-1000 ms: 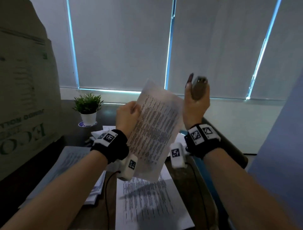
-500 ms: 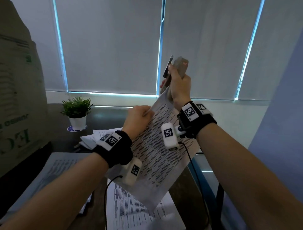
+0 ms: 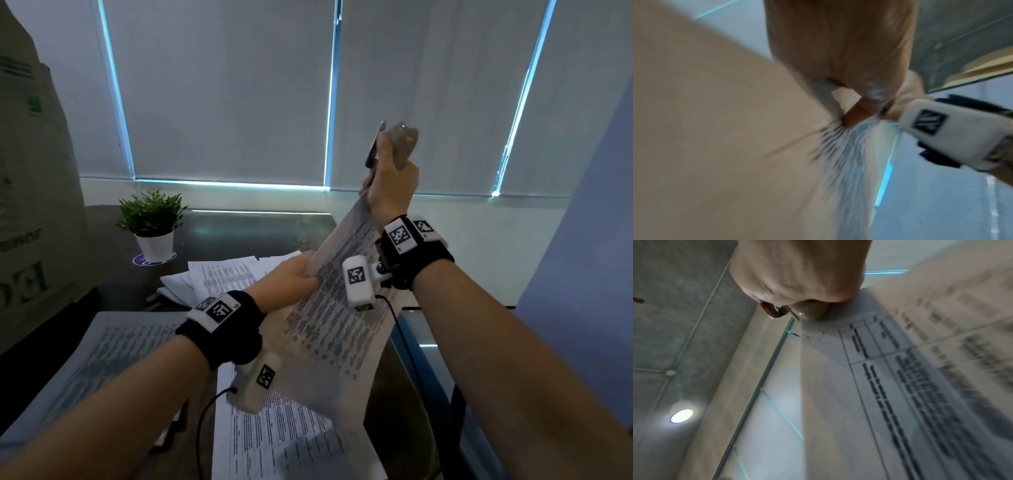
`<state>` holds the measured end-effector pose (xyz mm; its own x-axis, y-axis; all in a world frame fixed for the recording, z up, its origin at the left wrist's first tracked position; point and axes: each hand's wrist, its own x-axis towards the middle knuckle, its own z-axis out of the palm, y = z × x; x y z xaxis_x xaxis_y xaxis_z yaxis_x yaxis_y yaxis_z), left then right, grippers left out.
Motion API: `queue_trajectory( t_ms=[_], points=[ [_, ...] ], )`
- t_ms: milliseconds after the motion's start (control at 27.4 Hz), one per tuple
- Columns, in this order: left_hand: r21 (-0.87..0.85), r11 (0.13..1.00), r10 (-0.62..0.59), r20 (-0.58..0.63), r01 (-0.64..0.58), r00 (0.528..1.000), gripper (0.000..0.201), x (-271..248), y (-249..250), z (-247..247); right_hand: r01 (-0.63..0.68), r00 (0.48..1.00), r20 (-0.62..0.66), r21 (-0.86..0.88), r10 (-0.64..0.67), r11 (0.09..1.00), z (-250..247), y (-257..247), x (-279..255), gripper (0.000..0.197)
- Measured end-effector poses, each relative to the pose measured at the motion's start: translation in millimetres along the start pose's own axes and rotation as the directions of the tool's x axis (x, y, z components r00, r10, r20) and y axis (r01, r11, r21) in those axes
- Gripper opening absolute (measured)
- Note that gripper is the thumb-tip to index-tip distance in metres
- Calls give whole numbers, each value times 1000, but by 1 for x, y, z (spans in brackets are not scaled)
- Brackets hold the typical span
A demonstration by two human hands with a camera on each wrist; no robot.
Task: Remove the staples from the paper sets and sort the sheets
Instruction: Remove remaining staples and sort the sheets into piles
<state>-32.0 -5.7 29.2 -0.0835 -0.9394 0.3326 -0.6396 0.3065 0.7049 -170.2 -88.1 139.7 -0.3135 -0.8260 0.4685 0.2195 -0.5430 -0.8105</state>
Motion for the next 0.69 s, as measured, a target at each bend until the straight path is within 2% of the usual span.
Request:
queue_trajectory(
  t_ms=[37,73,146,219,256,292,329,402,475,512,585,621,695],
  points=[
    [-48,993,-108,-1,108,994,11,0,-19,2,12,999,-45,25,-11,1000,-5,7,2,41],
    [-109,973,-212,-55,205,976,8,2,-36,2,21,995,-100,43,-16,999,-13,17,3,41],
    [-182,912,-392,-121,367,912,19,9,-68,3,-21,979,-199,94,39,995,-29,39,1,35],
    [-87,826,-564,-110,557,818,25,16,-81,5,-156,961,-203,169,189,973,-46,69,-8,30],
    [-18,793,-605,-139,609,784,24,23,-88,7,-241,942,-194,173,273,955,-54,88,-15,31],
    [1,786,-609,-171,618,775,24,32,-93,9,-319,920,-186,154,345,935,-62,104,-23,34],
    [-50,778,-627,-138,627,767,24,43,-97,10,-385,897,-183,126,403,914,-68,122,-30,36],
    [-351,732,-643,-72,584,762,26,65,-109,12,-484,855,-153,105,495,869,-74,145,-47,39],
    [-633,579,-679,-27,513,734,28,80,-112,15,-573,804,-115,113,584,812,-73,159,-59,43],
    [-710,518,-702,-35,477,711,27,82,-114,17,-614,775,-99,119,625,780,-71,161,-65,43],
    [-741,472,-750,-53,477,660,27,70,-112,16,-687,714,-59,133,697,715,-64,167,-76,42],
    [-698,493,-766,-65,520,639,25,61,-117,14,-727,676,-17,146,737,671,-60,171,-83,42],
    [-530,571,-772,-87,627,630,23,37,-134,5,-802,590,100,183,801,568,-49,181,-99,47]
  ],
)
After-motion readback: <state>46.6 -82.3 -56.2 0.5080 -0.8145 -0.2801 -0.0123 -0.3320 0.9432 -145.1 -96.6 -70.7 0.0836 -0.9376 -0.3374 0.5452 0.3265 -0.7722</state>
